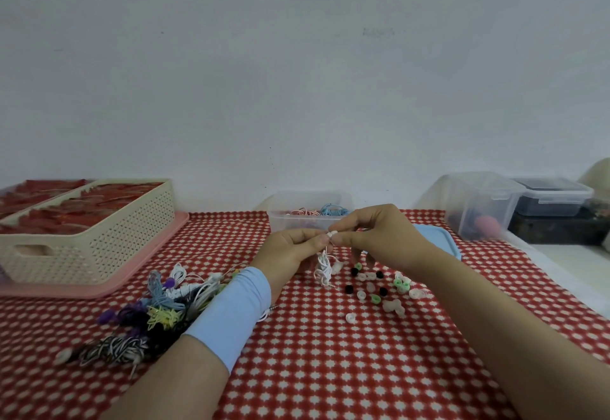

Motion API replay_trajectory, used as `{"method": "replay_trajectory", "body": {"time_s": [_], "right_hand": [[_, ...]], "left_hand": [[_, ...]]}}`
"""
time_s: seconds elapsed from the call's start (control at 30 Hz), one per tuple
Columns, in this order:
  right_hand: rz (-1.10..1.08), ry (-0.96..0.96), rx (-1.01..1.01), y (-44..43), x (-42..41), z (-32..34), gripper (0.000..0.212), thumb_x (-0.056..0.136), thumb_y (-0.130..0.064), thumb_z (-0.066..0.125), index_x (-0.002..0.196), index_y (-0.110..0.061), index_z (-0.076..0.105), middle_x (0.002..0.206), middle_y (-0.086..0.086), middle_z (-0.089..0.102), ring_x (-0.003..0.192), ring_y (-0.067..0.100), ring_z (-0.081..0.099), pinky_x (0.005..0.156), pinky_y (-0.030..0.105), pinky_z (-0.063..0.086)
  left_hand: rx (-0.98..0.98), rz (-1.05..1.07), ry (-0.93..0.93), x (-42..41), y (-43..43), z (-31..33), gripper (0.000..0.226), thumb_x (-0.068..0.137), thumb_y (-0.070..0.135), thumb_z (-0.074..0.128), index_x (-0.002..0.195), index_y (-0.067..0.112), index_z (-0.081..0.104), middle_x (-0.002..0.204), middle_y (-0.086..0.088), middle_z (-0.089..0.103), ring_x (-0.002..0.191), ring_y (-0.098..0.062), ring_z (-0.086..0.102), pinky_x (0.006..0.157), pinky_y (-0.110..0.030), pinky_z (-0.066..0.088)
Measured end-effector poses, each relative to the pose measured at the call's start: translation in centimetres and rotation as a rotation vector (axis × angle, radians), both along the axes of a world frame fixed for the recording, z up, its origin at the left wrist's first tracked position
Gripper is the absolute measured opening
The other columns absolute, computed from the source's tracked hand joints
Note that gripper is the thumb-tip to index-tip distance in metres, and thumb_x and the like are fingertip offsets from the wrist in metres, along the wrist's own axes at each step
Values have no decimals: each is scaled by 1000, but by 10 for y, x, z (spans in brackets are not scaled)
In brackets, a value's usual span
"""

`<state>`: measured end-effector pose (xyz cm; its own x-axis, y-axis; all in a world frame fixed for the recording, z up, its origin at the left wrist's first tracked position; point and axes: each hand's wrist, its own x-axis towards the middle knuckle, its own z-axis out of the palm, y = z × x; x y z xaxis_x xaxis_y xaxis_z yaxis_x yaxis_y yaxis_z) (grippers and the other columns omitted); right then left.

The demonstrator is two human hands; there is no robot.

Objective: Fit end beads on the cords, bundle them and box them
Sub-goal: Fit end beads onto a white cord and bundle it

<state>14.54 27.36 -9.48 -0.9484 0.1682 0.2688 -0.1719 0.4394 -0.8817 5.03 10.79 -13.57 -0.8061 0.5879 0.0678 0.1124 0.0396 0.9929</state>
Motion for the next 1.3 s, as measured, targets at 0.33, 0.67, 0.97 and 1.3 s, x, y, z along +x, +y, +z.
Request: {"method": "replay_trajectory", "body": {"time_s": [0.33,0.67,0.97,1.3], "right_hand": [[206,-294,-349,6,4,2,23,77,-27,73,96,-16,82,89,4,74,62,14,60,45,21,39],[224,-301,-370,8,4,2,19,73,-28,76,88,-18,83,85,2,74,63,14,61,45,21,37],[195,-233,-308,4,1,0,29,73,-29,76,95,-9,80,88,9,74,63,16,62,44,23,40],[199,-252,-292,7,0,-2,19,82,-24,75,96,-11,80,89,8,76,63,14,64,49,24,40]], "left_hand": [[119,-163,-140,3,-1,4,34,74,26,73,102,8,76,98,-10,74,93,-22,67,90,-35,54],[161,-201,-186,2,1,4,33,76,19,71,104,2,74,108,-21,69,103,-32,63,104,-45,47],[184,-206,-196,3,-1,5,36,77,18,69,106,-4,70,99,-18,69,96,-29,63,96,-41,52],[153,-183,-207,2,-3,6,39,77,16,70,109,-7,69,112,-32,63,105,-37,58,106,-52,45]]}}
